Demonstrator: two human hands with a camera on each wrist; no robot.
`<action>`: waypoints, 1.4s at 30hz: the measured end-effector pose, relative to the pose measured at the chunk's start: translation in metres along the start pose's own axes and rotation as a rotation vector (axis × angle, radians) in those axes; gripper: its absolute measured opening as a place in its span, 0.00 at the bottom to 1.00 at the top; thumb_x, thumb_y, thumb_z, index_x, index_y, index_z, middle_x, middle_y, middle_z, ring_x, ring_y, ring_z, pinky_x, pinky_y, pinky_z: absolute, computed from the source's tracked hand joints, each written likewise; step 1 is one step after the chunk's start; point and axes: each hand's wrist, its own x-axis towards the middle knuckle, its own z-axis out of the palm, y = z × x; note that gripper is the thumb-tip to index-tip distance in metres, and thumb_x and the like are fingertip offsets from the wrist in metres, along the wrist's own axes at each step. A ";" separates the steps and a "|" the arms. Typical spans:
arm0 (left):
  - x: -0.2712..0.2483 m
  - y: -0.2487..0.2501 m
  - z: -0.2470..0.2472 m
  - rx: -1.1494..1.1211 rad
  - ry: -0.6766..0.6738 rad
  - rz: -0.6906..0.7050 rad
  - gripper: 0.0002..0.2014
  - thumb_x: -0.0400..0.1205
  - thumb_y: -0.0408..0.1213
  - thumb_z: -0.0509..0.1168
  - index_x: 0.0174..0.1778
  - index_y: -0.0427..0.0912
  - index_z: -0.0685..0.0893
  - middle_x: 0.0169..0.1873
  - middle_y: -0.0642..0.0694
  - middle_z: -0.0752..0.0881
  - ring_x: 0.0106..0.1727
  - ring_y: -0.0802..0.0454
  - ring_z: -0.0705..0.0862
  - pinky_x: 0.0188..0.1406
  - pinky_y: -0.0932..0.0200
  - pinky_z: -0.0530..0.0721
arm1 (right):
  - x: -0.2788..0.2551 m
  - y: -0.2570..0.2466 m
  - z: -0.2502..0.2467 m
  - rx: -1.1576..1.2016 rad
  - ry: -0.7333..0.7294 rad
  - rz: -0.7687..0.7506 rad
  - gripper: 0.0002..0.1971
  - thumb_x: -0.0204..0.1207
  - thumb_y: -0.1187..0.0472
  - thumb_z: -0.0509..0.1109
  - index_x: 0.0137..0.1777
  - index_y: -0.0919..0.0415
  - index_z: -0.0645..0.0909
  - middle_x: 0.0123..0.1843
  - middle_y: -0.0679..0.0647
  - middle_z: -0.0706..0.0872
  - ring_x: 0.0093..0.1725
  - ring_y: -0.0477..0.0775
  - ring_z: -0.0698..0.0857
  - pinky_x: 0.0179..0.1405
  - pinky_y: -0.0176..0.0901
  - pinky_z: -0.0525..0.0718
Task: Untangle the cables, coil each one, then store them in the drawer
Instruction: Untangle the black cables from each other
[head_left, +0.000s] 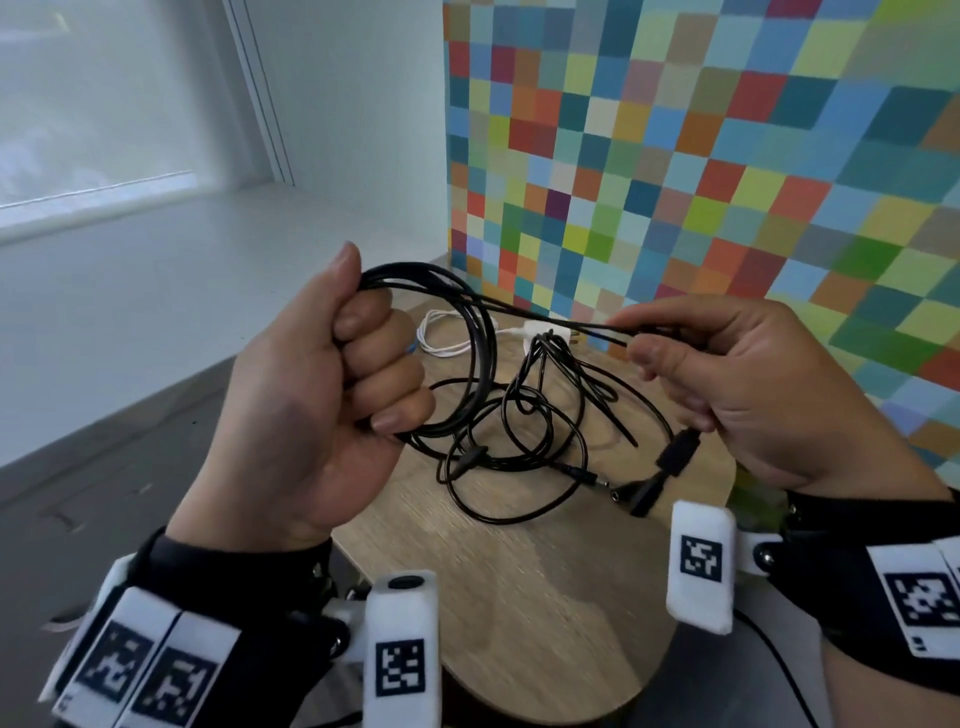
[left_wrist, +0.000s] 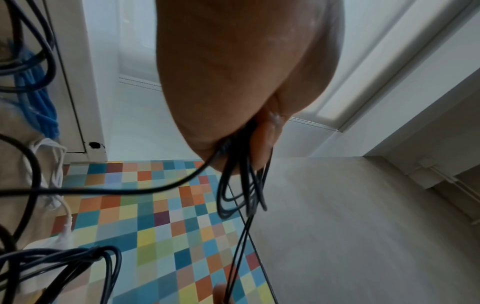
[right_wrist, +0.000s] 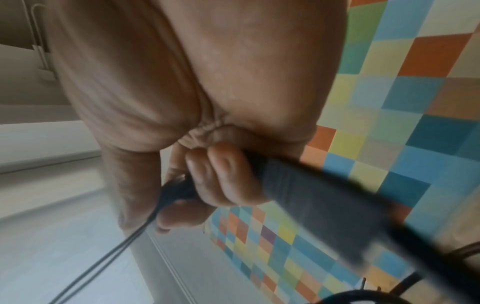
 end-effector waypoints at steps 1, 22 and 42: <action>0.001 0.001 -0.001 -0.006 0.010 0.007 0.26 0.90 0.55 0.54 0.24 0.52 0.64 0.22 0.55 0.51 0.21 0.55 0.47 0.15 0.64 0.56 | 0.000 0.001 -0.003 0.010 0.018 0.000 0.12 0.70 0.59 0.76 0.50 0.48 0.95 0.32 0.59 0.86 0.23 0.56 0.62 0.21 0.45 0.61; 0.001 -0.040 0.019 0.643 0.142 0.330 0.18 0.93 0.39 0.54 0.36 0.43 0.73 0.25 0.47 0.83 0.26 0.48 0.79 0.24 0.52 0.75 | -0.013 -0.020 0.050 -0.932 0.002 -0.022 0.05 0.74 0.49 0.83 0.41 0.45 0.91 0.33 0.36 0.85 0.36 0.36 0.84 0.34 0.37 0.79; -0.001 -0.045 0.013 0.839 -0.150 0.172 0.18 0.85 0.49 0.58 0.41 0.37 0.80 0.27 0.33 0.81 0.27 0.30 0.80 0.22 0.40 0.80 | -0.025 -0.044 0.051 -0.362 -0.428 -0.061 0.09 0.78 0.74 0.78 0.49 0.60 0.92 0.40 0.47 0.95 0.40 0.42 0.93 0.37 0.25 0.84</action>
